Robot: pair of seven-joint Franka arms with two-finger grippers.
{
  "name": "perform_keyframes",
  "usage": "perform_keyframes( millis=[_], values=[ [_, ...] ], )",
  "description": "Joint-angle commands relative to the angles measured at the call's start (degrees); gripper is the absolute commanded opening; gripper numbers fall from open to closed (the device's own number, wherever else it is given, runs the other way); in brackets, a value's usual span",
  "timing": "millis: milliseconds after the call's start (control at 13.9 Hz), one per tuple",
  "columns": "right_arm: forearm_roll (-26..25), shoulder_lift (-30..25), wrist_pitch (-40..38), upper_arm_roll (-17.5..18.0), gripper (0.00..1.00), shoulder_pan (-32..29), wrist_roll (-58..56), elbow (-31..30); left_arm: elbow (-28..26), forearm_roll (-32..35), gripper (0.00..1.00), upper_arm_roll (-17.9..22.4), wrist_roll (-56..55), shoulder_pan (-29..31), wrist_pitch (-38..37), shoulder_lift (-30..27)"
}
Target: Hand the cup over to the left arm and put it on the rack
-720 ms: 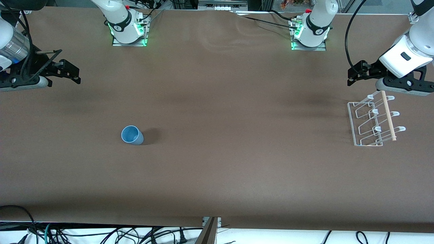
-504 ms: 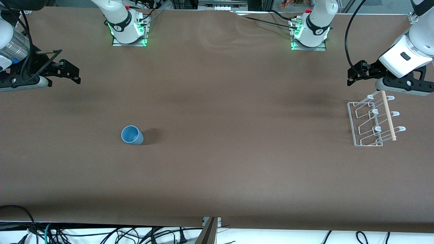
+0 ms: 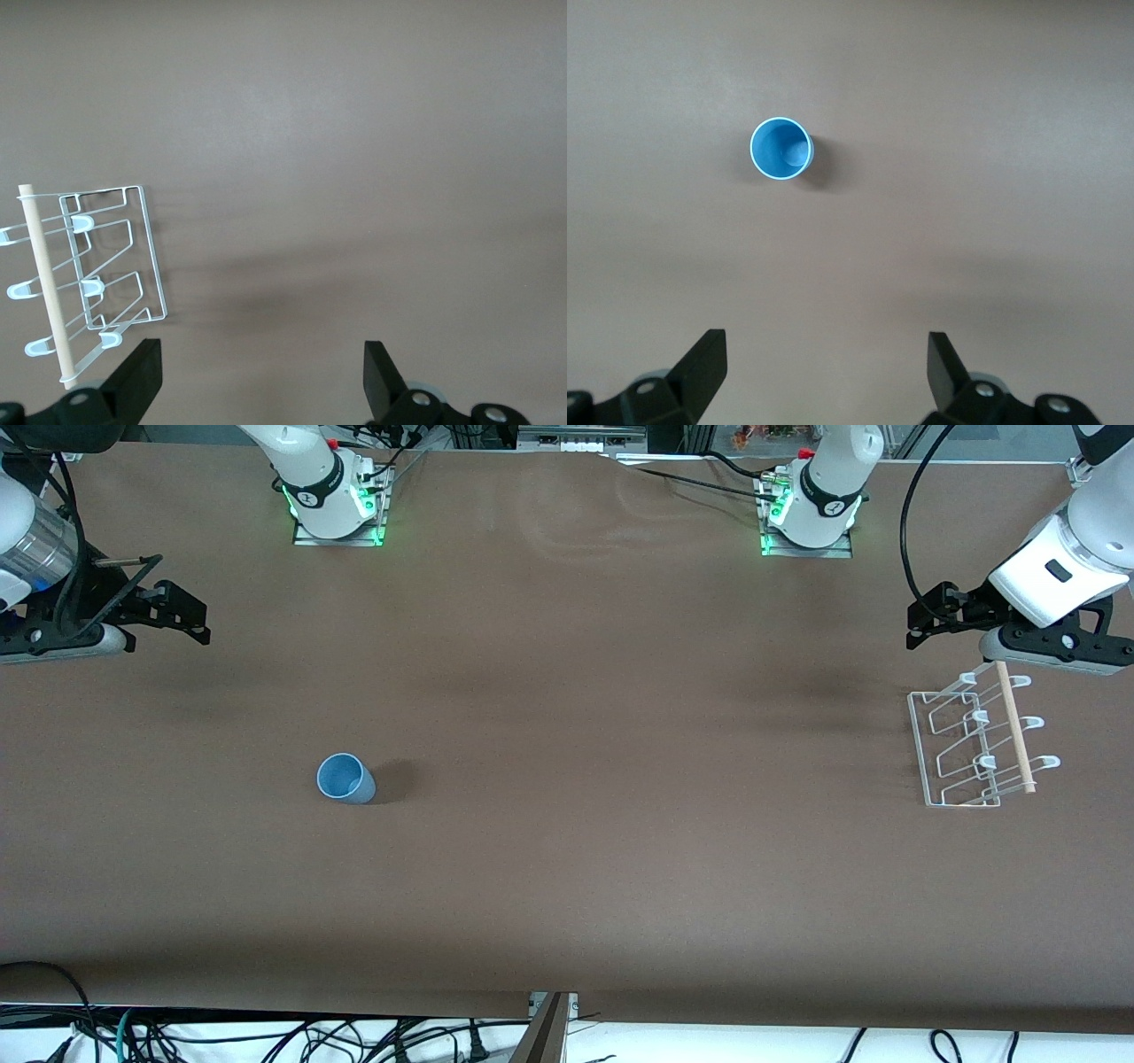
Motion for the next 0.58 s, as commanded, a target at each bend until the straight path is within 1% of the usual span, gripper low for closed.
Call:
perform_keyframes(
  millis=[0, 504],
  values=[
    [-0.8, 0.7, -1.1, 0.5, 1.0, -0.7, -0.4, 1.6, 1.6, -0.9, 1.0, -0.2, 1.2, 0.2, -0.9, 0.6],
    [-0.9, 0.7, -1.1, 0.6, 1.0, -0.7, -0.5, 1.6, 1.4, -0.4, 1.0, -0.3, 1.5, 0.0, 0.2, 0.7]
  ],
)
